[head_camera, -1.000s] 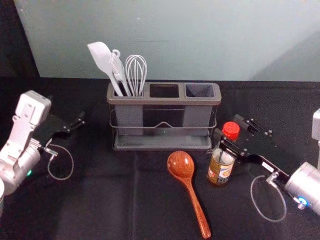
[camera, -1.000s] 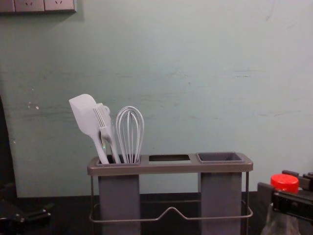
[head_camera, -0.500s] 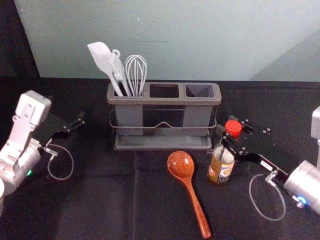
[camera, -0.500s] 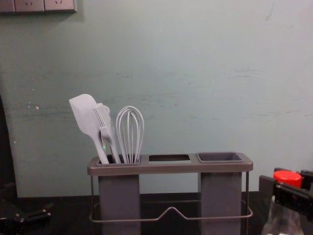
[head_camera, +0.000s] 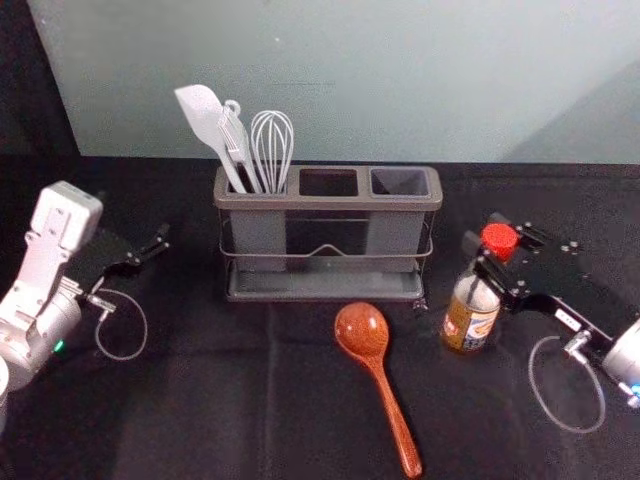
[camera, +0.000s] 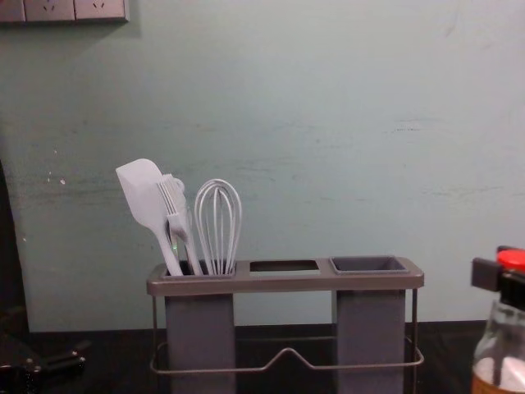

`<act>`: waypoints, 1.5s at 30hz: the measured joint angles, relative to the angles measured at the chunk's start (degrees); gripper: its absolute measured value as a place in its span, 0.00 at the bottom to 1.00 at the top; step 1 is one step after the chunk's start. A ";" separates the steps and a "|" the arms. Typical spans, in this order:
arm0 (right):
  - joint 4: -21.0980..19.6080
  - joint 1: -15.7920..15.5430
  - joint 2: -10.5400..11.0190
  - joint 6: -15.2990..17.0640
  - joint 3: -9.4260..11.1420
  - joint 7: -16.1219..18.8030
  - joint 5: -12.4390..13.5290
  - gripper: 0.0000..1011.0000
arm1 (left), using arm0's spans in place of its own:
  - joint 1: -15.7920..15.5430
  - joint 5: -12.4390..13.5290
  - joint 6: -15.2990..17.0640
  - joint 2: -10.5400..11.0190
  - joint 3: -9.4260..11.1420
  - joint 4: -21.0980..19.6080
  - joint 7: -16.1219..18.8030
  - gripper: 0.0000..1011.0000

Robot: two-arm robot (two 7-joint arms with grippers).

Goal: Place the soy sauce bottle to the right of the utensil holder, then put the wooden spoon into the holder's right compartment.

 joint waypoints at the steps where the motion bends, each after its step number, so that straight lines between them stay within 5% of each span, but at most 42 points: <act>1: -0.01 -0.25 0.08 -0.04 0.62 -0.02 0.03 0.38 | 0.00 0.00 0.00 0.00 0.00 0.00 0.00 0.99; 14: 2.82 1.06 -0.77 0.22 2.67 -0.39 0.02 0.38 | 0.00 0.00 0.00 0.00 0.00 0.00 0.00 0.99; 26: 7.64 6.94 -7.26 1.61 1.33 -7.47 -5.63 0.38 | 0.00 0.00 0.00 0.00 0.00 0.00 0.00 0.99; 38: 14.28 13.25 -11.04 1.07 -0.41 -5.76 -8.02 0.38 | 0.00 0.00 0.00 0.00 0.00 0.00 0.00 0.99; 45: 18.61 15.70 -12.76 0.57 -0.54 -4.00 -6.77 0.38 | 0.00 0.00 0.00 0.00 0.00 0.00 0.00 0.99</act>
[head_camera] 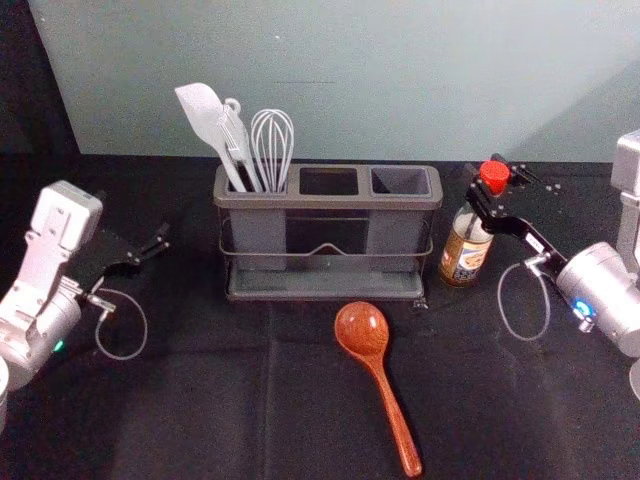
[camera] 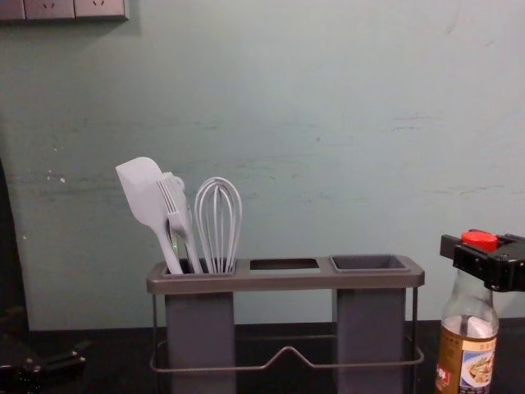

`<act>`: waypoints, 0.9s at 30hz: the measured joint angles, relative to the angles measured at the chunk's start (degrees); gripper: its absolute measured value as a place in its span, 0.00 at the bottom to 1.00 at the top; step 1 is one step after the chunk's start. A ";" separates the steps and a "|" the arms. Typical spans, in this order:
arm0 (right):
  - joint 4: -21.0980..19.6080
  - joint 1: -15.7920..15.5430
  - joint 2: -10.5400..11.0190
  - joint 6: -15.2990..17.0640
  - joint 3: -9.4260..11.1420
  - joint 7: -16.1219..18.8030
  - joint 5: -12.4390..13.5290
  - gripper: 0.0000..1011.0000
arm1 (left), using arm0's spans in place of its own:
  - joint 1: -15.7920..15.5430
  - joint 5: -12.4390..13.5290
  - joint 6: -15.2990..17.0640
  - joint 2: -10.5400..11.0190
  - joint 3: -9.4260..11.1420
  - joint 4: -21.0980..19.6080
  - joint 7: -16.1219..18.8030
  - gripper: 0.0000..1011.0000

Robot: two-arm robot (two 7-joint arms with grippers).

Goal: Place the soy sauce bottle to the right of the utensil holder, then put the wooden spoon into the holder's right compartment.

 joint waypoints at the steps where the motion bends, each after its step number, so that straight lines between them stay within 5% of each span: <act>1: 0.35 0.19 -0.14 -0.04 0.03 0.11 0.20 0.38 | 0.00 0.00 0.00 0.00 0.00 0.00 0.00 0.99; 27: 3.17 0.98 -1.54 -1.14 -0.20 0.60 1.78 0.38 | 0.00 0.00 0.00 0.00 0.00 0.00 0.00 0.99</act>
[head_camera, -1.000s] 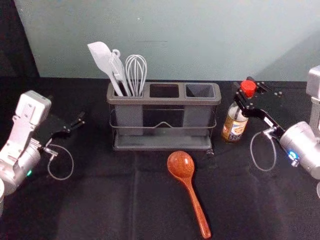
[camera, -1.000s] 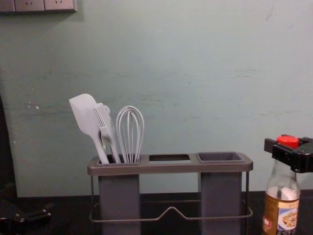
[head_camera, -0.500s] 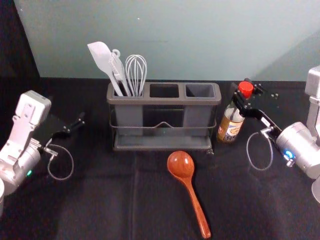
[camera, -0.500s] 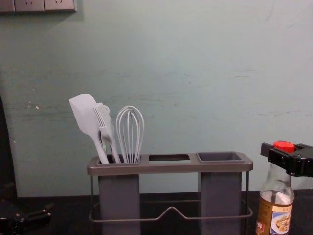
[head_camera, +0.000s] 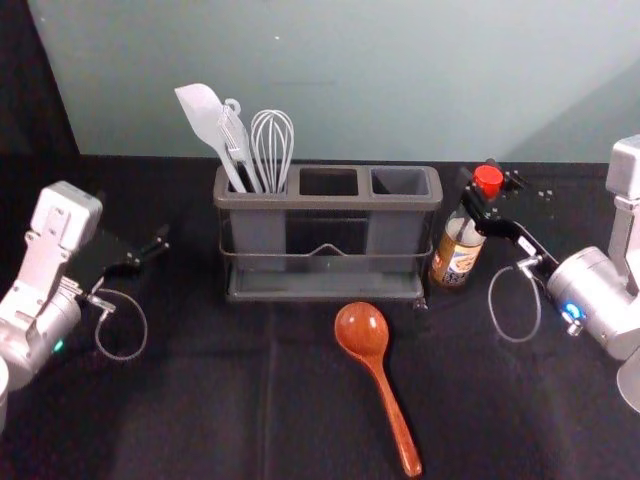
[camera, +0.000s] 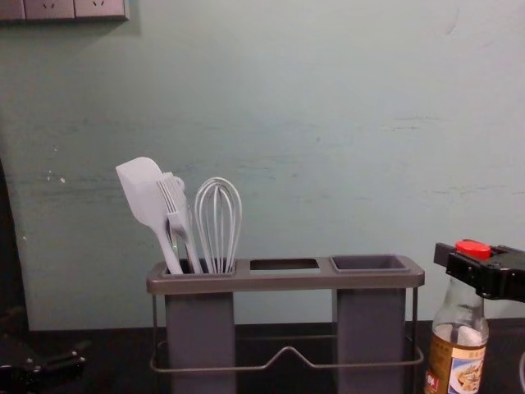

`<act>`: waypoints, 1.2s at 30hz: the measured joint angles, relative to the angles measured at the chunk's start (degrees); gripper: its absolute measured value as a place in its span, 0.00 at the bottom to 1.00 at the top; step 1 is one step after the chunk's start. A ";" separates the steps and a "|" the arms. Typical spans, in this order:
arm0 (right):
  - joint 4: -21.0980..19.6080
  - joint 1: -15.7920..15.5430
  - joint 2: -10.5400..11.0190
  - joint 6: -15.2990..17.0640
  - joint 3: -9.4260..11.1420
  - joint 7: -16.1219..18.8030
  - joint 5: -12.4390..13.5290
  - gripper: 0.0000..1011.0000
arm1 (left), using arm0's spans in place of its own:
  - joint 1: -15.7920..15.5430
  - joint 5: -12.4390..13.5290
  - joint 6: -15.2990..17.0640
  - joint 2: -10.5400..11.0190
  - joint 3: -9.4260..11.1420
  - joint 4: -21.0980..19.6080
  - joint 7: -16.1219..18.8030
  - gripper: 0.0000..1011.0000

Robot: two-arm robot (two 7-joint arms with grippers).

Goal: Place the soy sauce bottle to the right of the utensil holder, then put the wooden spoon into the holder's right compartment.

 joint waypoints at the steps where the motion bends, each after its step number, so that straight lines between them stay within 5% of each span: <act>1: 0.04 0.01 -0.02 -0.01 -0.01 -0.01 0.00 0.38 | 0.00 0.00 0.00 0.00 0.00 0.00 0.00 0.99; 6: 0.16 0.07 -0.10 -0.17 -0.01 -0.03 0.00 0.40 | 0.00 0.00 0.00 0.00 0.00 0.00 0.00 0.99; 15: -0.82 0.30 -0.12 -0.19 1.01 0.23 1.54 0.66 | 0.00 0.00 0.00 0.00 0.00 0.00 0.00 0.99; 27: -9.13 -2.59 2.57 1.58 3.24 0.25 4.10 0.99 | 0.00 0.00 0.00 0.00 0.00 0.00 0.00 0.99; 36: -17.15 -7.68 7.03 1.64 2.59 4.08 5.63 0.99 | 0.00 0.00 0.00 0.00 0.00 0.00 0.00 0.99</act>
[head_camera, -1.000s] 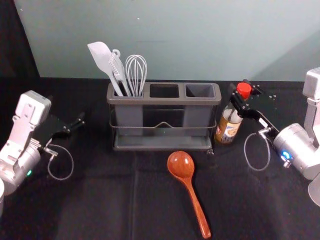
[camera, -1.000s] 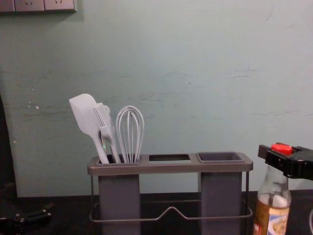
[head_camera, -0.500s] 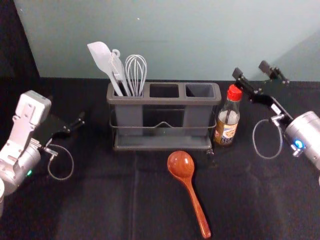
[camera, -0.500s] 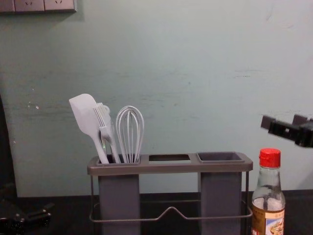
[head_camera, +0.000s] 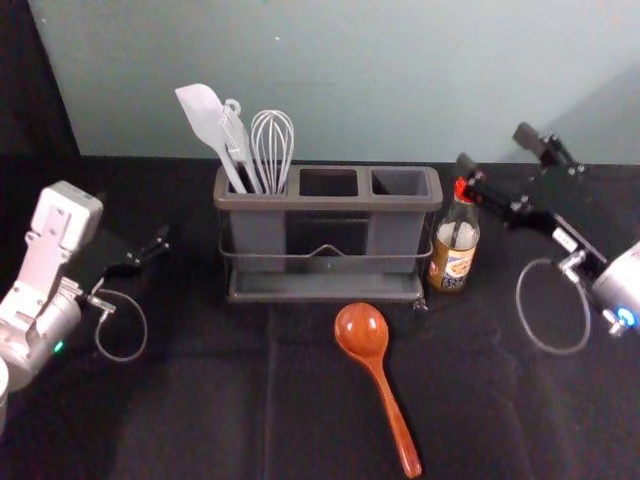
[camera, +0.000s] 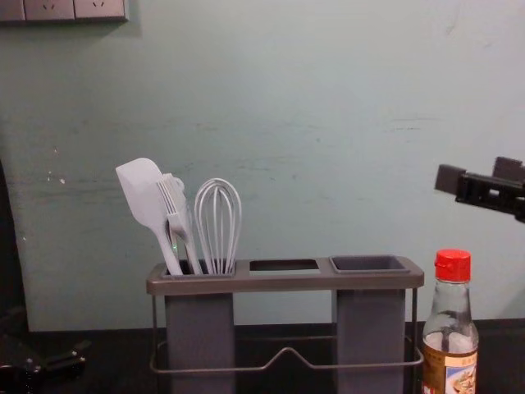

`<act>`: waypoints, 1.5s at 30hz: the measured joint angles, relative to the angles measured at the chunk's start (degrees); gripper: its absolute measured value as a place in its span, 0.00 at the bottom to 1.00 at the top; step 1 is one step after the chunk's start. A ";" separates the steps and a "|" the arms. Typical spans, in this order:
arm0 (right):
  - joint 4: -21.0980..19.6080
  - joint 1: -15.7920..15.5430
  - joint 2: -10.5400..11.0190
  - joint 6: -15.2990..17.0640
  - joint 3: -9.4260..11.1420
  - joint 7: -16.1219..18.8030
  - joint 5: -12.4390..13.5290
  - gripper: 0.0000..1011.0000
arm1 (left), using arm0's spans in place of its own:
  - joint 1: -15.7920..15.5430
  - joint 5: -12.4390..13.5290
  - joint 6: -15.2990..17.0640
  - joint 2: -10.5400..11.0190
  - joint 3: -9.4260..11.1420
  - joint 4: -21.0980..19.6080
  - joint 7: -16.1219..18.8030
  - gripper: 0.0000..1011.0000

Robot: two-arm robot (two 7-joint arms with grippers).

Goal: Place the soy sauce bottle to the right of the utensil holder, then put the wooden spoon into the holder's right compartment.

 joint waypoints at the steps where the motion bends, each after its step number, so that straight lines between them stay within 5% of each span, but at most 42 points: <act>1: -0.58 -0.42 0.43 -0.05 -0.21 0.40 0.13 0.99 | 0.00 0.00 0.00 0.00 0.00 0.00 0.00 0.99; 13: -4.86 -3.36 5.97 2.04 -6.31 5.30 -0.67 0.99 | 0.00 0.00 0.00 0.00 0.00 0.00 0.00 0.99; 25: -1.96 -1.46 8.25 12.55 -14.03 3.79 -3.39 0.99 | 0.00 0.00 0.00 0.00 0.00 0.00 0.00 0.99; 31: 0.30 -0.97 7.76 12.41 -15.60 3.06 -4.34 0.99 | 0.00 0.00 0.00 0.00 0.00 0.00 0.00 0.99; 45: 0.09 -1.02 7.78 12.50 -15.47 3.02 -4.27 0.99 | 0.00 0.00 0.00 0.00 0.00 0.00 0.00 0.99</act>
